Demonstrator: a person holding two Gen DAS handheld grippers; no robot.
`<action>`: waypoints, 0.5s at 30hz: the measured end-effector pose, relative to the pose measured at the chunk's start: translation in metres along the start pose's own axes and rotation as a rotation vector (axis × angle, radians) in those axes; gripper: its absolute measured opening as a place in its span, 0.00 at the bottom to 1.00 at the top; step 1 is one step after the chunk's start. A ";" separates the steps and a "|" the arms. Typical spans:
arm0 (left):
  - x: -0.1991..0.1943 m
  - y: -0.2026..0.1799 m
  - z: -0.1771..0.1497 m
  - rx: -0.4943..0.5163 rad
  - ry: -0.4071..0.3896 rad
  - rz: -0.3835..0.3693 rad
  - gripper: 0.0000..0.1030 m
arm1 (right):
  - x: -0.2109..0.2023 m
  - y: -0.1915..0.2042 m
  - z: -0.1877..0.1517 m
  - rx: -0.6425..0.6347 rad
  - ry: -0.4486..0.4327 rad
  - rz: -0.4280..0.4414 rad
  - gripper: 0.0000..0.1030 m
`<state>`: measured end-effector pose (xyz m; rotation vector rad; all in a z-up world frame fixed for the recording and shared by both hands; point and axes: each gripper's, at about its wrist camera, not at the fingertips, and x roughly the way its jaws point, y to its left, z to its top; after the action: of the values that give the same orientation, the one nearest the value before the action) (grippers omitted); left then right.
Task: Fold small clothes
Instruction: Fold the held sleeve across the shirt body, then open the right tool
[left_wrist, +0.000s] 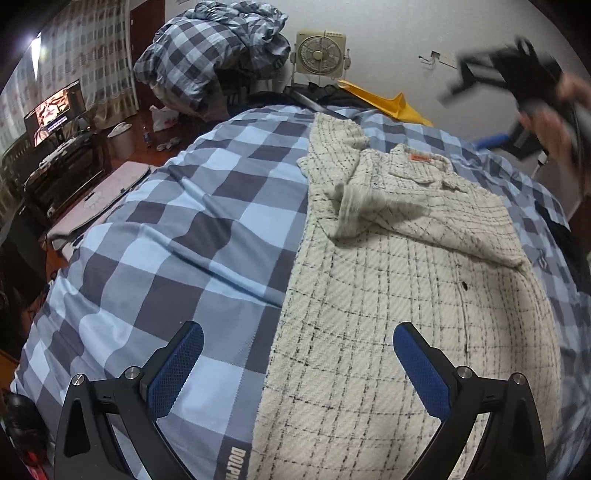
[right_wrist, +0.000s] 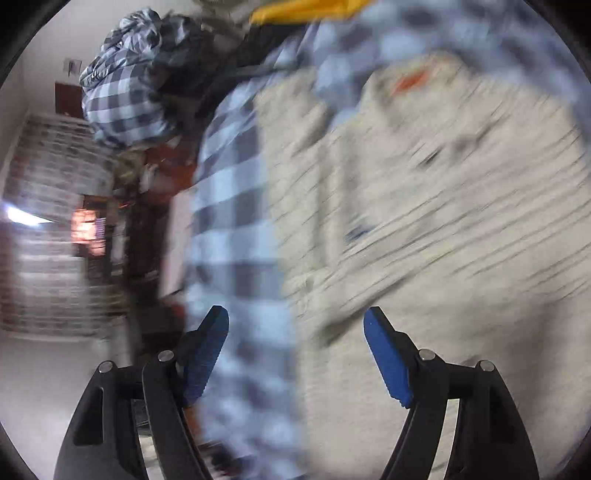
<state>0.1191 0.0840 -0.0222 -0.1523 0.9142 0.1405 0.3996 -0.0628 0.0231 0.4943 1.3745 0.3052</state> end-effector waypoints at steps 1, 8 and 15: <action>0.000 -0.001 0.000 0.004 0.000 -0.002 1.00 | -0.010 -0.008 -0.002 -0.066 -0.056 -0.102 0.71; 0.002 -0.006 0.000 0.015 0.004 -0.014 1.00 | -0.012 -0.128 -0.015 -0.225 -0.052 -0.597 0.71; 0.013 -0.014 -0.005 0.053 0.026 0.016 1.00 | -0.002 -0.238 -0.031 -0.223 0.057 -0.806 0.71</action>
<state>0.1255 0.0698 -0.0343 -0.0979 0.9439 0.1294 0.3504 -0.2635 -0.0984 -0.2702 1.4615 -0.1908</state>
